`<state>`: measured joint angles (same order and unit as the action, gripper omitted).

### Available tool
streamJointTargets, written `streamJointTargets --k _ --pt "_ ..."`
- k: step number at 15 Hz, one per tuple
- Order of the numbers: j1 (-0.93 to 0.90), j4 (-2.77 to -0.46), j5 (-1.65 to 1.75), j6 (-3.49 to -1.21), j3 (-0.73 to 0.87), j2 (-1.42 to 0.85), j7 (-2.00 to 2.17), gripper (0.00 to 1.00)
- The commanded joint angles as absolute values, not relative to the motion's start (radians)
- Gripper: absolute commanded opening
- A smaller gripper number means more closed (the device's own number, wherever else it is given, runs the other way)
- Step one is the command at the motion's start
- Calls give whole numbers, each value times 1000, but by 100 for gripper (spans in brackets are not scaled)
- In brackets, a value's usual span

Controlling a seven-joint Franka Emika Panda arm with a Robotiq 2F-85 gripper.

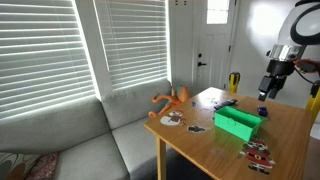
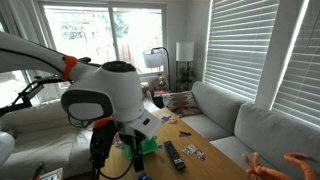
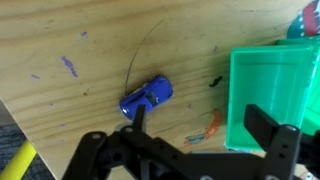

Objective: Put the blue car in the green tool box then close the box.

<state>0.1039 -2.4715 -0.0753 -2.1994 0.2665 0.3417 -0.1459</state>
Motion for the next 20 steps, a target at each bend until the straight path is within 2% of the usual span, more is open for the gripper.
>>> streamJointTargets --k 1,4,8,13,20 --pt "124 -2470 -84 -2197 247 340 -152 100" --pt "125 -2470 -84 -2197 247 340 -152 100" --pt "185 -2482 -11 -2255 181 320 110 100" --pt "233 -2474 39 -2222 134 281 357 100" --pt "254 -2474 39 -2253 151 227 430 100"
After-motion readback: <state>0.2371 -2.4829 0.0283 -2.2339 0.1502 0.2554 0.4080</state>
